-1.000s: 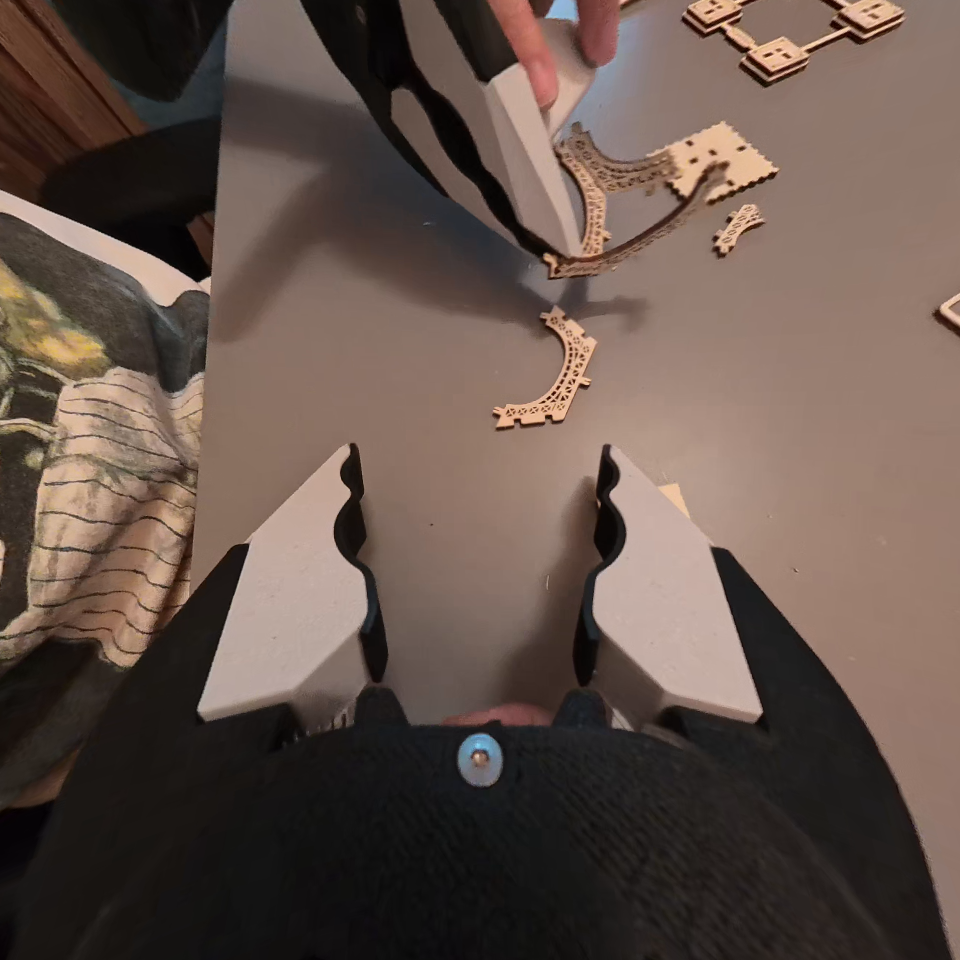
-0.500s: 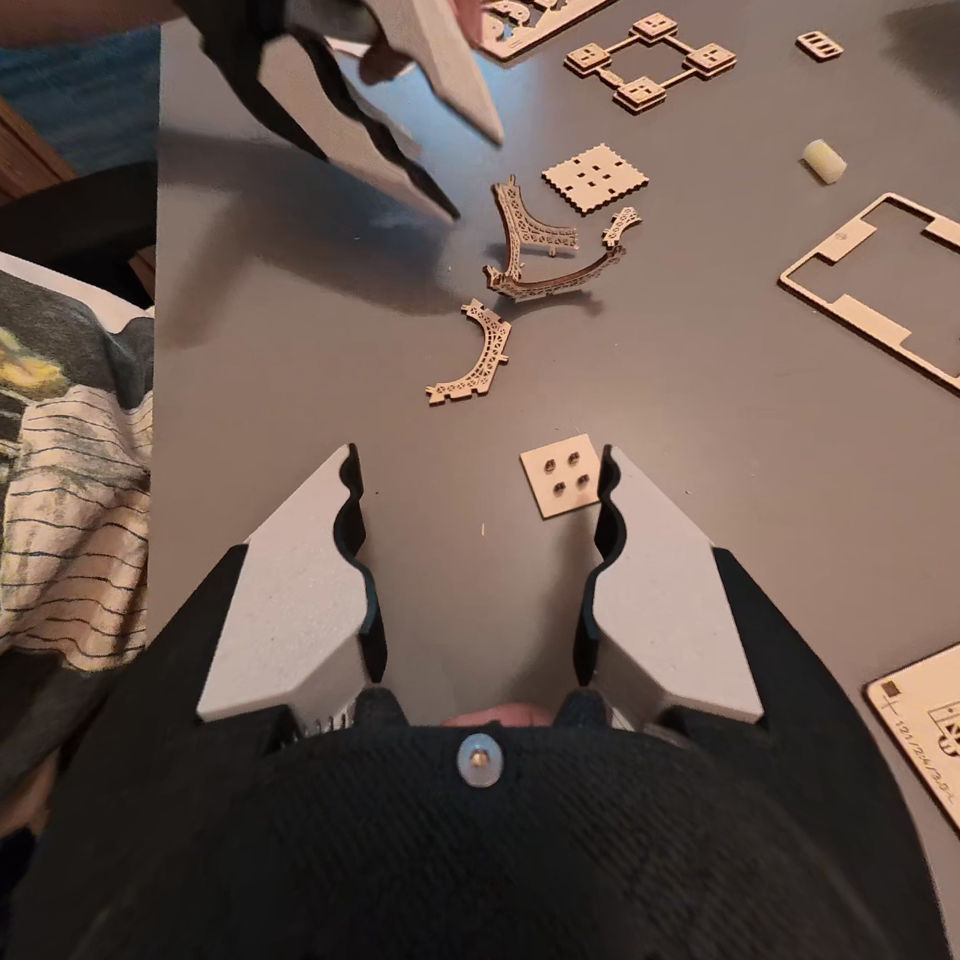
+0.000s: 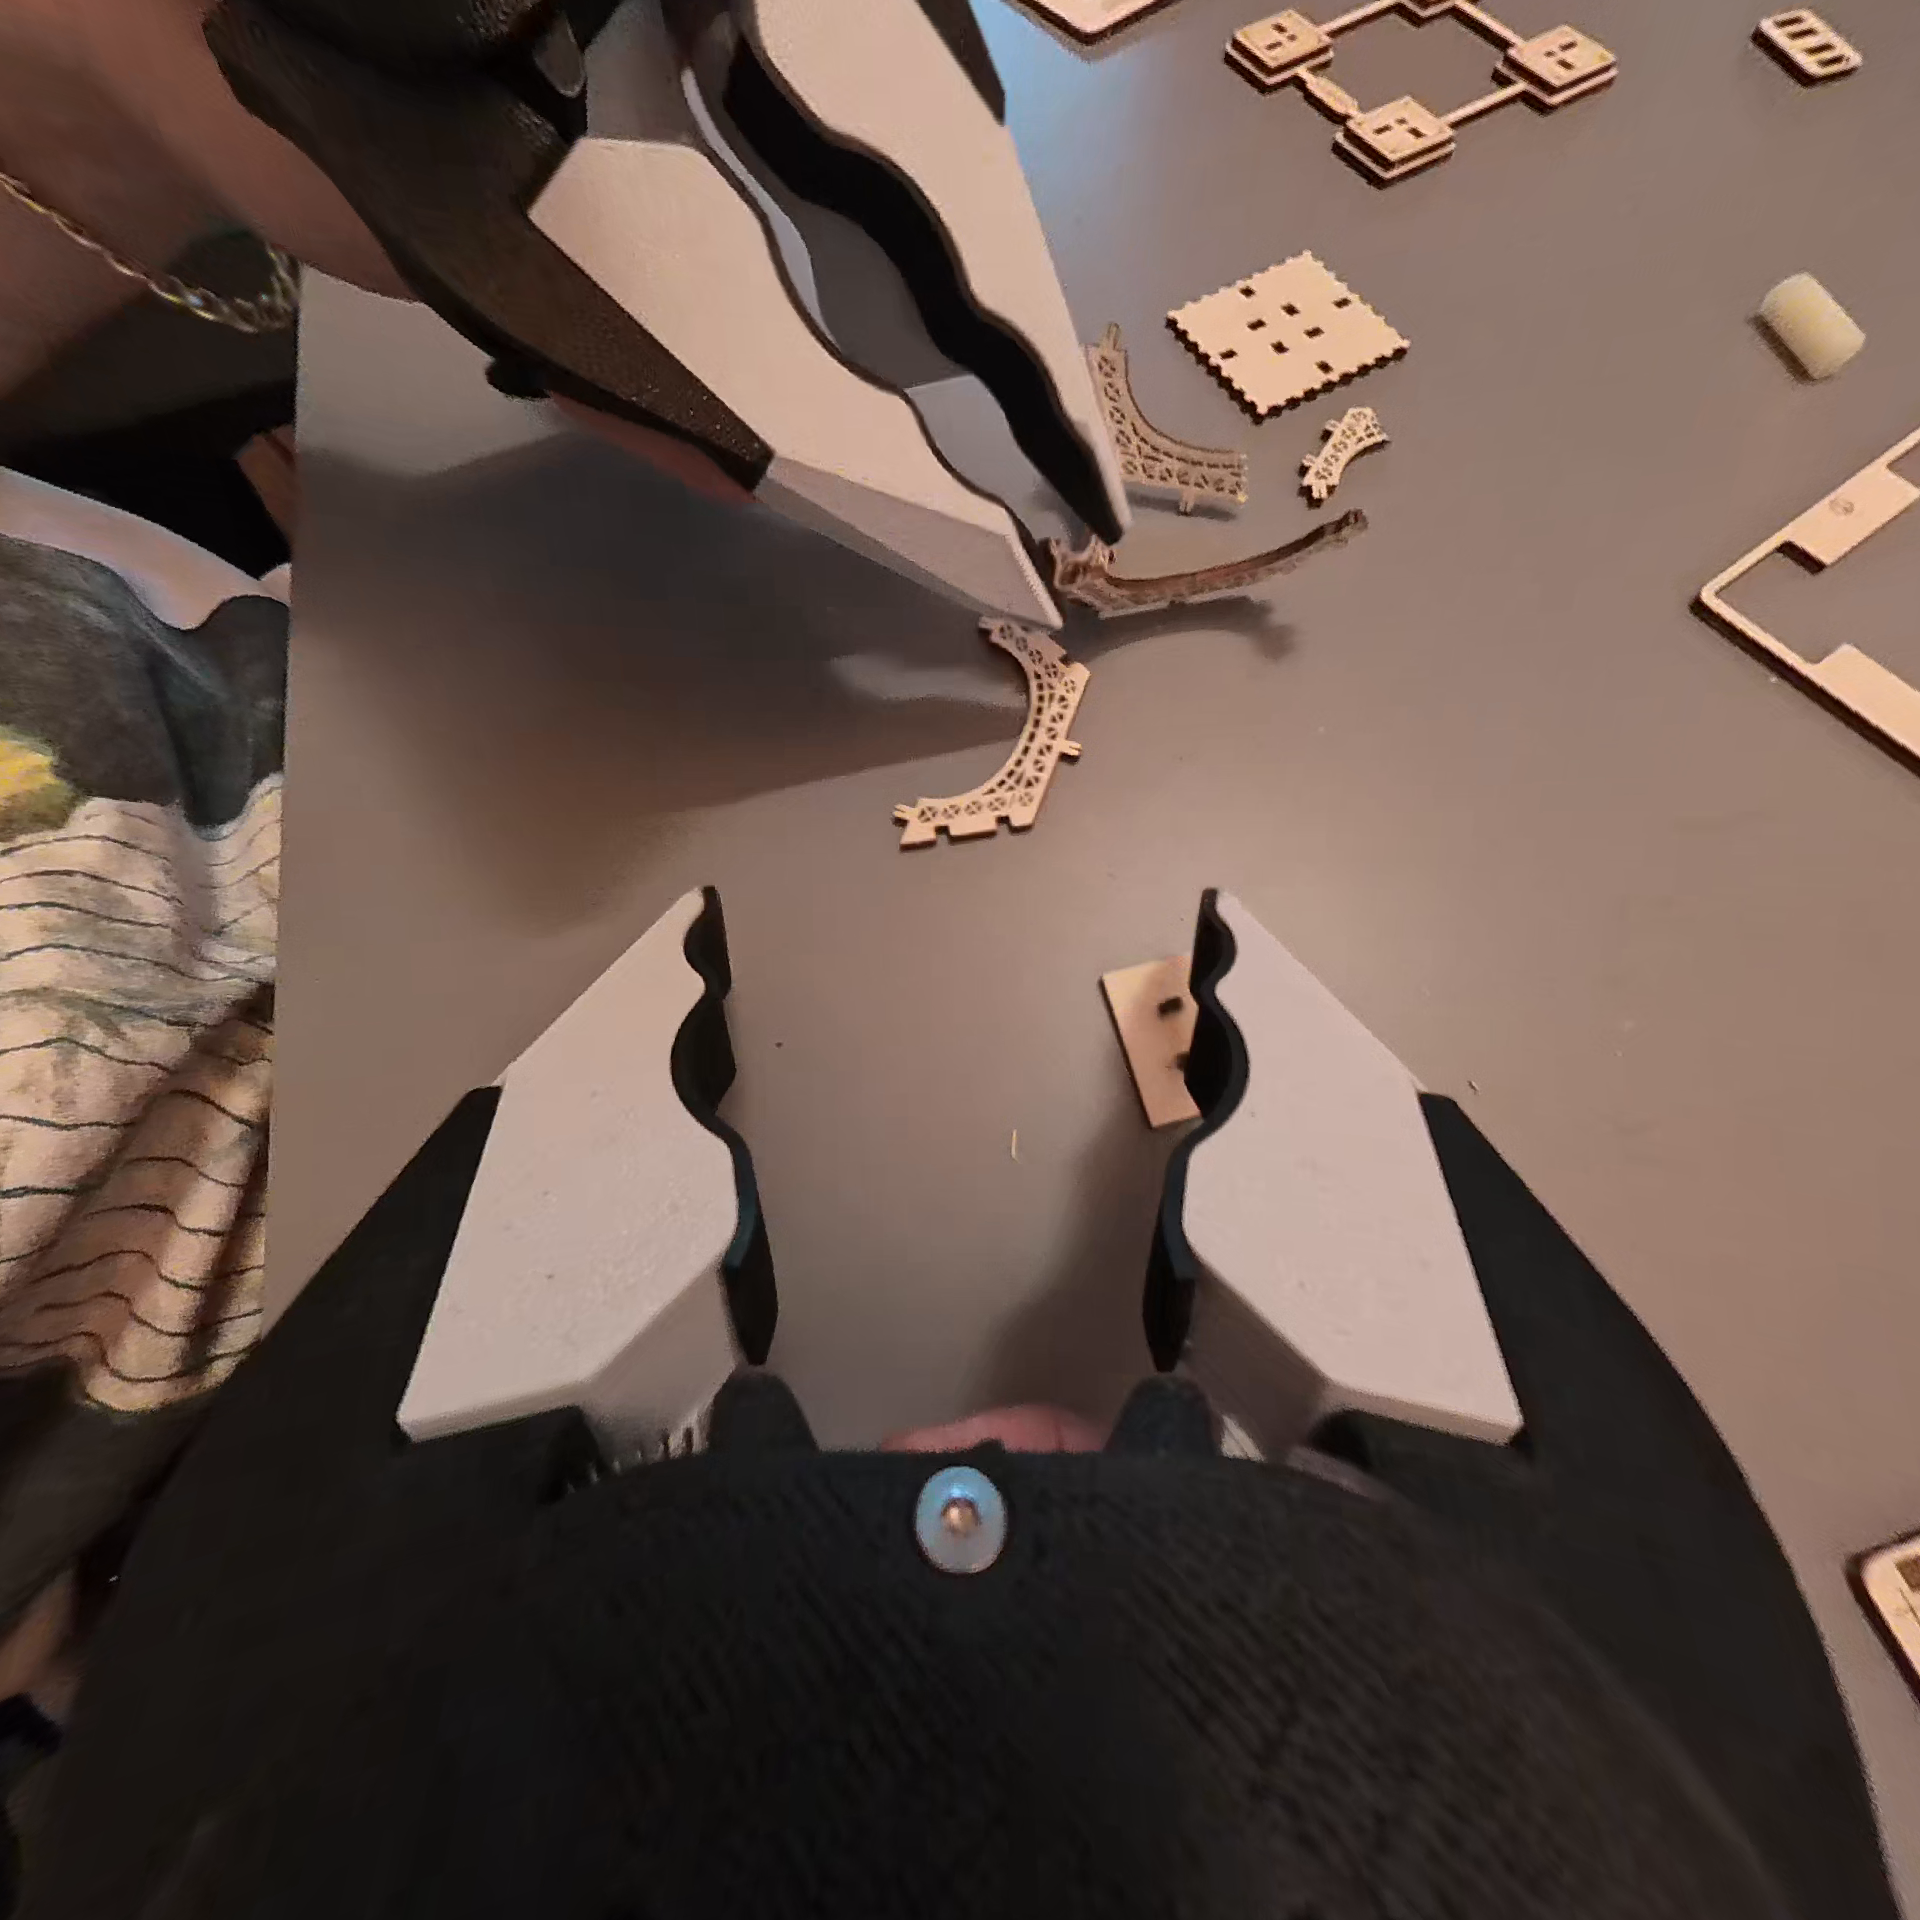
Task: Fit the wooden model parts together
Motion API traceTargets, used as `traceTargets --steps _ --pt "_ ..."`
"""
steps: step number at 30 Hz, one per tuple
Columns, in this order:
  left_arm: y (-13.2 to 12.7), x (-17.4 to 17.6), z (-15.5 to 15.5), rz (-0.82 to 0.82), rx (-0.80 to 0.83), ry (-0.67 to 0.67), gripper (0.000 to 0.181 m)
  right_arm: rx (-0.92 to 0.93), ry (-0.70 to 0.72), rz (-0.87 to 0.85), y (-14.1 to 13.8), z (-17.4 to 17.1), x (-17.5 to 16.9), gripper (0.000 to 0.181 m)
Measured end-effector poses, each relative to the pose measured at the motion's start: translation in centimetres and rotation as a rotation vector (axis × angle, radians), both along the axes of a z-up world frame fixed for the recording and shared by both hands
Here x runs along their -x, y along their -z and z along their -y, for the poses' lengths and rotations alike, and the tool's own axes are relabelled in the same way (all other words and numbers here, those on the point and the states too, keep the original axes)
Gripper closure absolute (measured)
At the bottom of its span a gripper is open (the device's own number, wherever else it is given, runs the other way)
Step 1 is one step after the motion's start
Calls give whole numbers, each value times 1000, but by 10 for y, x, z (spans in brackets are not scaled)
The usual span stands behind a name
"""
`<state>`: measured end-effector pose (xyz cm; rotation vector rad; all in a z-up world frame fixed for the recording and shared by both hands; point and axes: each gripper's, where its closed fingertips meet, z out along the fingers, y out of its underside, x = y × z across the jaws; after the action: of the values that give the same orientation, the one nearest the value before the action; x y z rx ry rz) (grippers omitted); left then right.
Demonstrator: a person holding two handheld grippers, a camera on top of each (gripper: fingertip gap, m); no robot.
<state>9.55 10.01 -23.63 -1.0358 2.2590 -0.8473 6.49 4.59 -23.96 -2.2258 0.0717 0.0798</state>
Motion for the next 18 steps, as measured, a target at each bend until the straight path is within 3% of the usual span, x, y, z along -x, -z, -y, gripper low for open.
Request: traceTargets --steps 5,13,15,18 --pt "7 5 -11 21 -139 34 174 -2 33 1 -1 6 -7 94" --pt "15 11 -38 167 -381 405 174 -45 -35 -46 -7 -11 12 96" --pt "19 12 -42 197 -381 489 173 -52 -63 -60 -8 -23 22 98" --pt "18 13 -45 191 -280 513 174 8 -57 -67 2 -33 27 98"
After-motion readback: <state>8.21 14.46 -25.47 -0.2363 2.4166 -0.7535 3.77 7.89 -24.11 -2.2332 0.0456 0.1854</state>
